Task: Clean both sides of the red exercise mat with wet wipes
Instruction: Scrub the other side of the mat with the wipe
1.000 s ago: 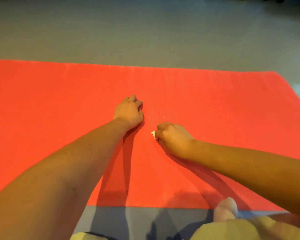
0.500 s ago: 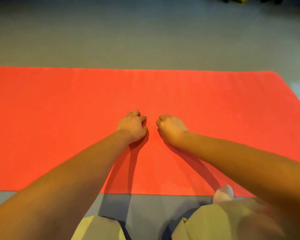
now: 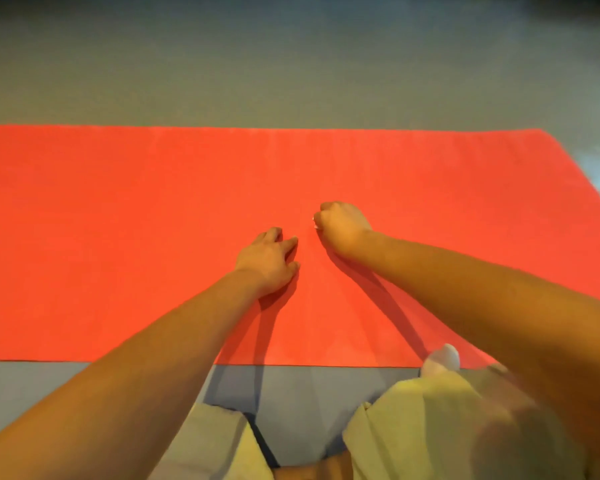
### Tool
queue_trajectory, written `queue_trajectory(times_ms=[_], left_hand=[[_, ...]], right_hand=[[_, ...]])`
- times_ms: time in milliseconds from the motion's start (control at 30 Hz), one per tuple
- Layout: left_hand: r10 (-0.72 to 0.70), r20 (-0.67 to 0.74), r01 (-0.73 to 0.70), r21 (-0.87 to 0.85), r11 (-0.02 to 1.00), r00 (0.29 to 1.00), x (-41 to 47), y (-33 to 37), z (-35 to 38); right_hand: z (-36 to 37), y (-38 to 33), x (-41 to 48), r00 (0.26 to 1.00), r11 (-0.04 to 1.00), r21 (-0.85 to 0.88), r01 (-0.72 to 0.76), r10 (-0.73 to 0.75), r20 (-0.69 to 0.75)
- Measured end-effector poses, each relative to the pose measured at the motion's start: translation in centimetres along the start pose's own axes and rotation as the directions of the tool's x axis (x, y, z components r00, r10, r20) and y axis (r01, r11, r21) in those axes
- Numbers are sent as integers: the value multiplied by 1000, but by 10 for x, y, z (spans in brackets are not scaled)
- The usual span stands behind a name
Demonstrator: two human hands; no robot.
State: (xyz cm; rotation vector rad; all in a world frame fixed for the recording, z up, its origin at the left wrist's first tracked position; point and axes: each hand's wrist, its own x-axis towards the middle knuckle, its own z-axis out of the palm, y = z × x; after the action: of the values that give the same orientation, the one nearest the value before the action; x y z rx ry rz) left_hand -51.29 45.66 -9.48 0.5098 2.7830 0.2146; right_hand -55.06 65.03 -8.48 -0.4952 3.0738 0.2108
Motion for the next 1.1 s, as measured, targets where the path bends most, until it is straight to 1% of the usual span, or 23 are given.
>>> queue_trajectory(times_ms=[100,200,267,333,400,467,567,600,667,833,900,1033,1100], left_hand=[[10,0,-10,-3,1000,1000,-15,4,3],[32,-15,-32,11,999,999,-32,9,7],[40,-20,-39,14,999,999,-42,12,9],[42,6,-42,11,999,999,-53,16,9],[43,53,-44,17,999,998,-66,19,10],[32,96,-35,25,999,995,-80,21,13],[1,115,-3,21,1000,993,-89,23,16],[-14,111,13,6,1000,994,-90,25,16],[-36,95,37,-12,999,995,-89,29,15],[-80,88,82,-20,996,993,-84,39,14],[-87,89,89,-19,996,992,-83,40,14],[-102,83,105,-38,994,991,-80,41,16],[-111,79,114,-40,993,991,-77,41,17]], right_hand=[[-4,-17,-52,994,992,62,109,-111,24],[-5,-38,-115,972,955,186,229,-235,13],[-4,-51,-148,945,930,205,304,-322,59],[-3,-57,-162,927,921,199,334,-359,105],[-8,-55,-156,941,932,220,289,-319,115],[-12,-53,-140,966,944,246,219,-246,84],[-14,-54,-123,993,955,286,82,-104,63],[-15,-57,-123,995,955,291,57,-79,67],[-16,-63,-132,992,957,283,62,-91,88],[-16,-71,-172,962,941,281,187,-233,141],[-14,-71,-184,952,935,273,226,-271,140],[-17,-67,-188,941,920,298,254,-306,143],[-18,-66,-184,944,919,311,243,-298,141]])
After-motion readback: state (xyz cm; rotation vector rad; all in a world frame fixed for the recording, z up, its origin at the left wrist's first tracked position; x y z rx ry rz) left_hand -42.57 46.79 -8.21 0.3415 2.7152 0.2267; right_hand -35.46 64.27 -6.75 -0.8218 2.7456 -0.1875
